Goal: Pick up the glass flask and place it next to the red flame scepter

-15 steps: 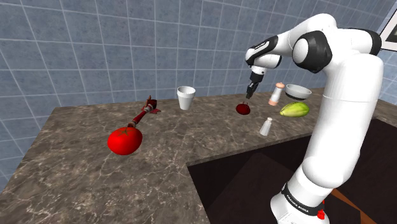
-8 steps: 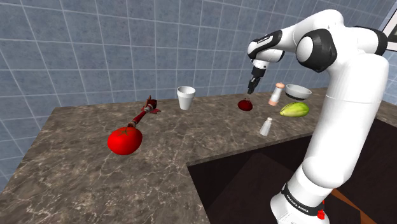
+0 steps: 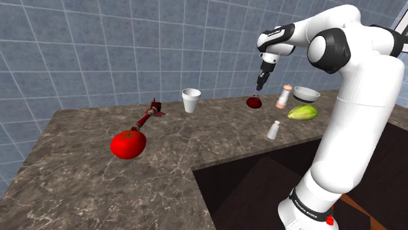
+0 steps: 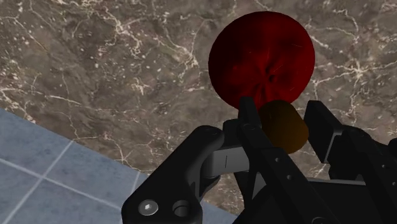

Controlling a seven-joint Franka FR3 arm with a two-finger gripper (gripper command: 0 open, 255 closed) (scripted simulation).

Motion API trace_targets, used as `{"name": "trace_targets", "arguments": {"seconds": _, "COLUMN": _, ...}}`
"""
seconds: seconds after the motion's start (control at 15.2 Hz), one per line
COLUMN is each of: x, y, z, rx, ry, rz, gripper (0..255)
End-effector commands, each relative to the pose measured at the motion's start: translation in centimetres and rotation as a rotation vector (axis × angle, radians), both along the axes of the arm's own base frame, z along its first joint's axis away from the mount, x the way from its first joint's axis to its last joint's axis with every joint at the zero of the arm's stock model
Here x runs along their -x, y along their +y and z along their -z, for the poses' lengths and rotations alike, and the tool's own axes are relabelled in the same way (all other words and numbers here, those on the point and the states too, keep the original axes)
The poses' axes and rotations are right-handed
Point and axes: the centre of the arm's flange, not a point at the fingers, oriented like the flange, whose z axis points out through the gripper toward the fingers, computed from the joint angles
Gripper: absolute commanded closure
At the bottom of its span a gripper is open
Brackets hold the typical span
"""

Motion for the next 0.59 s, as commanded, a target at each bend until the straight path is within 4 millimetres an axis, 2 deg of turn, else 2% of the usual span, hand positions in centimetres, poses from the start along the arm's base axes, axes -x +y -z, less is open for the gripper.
{"name": "trace_targets", "arguments": {"seconds": 0.0, "x": 0.1, "y": 0.0, "z": -1.1, "rx": 0.000, "ry": 0.000, "rz": 0.000, "gripper": 255}}
{"name": "trace_targets", "arguments": {"seconds": 0.53, "x": 0.1, "y": 0.0, "z": -5.3, "rx": 0.000, "ry": 0.000, "rz": 0.000, "gripper": 255}}
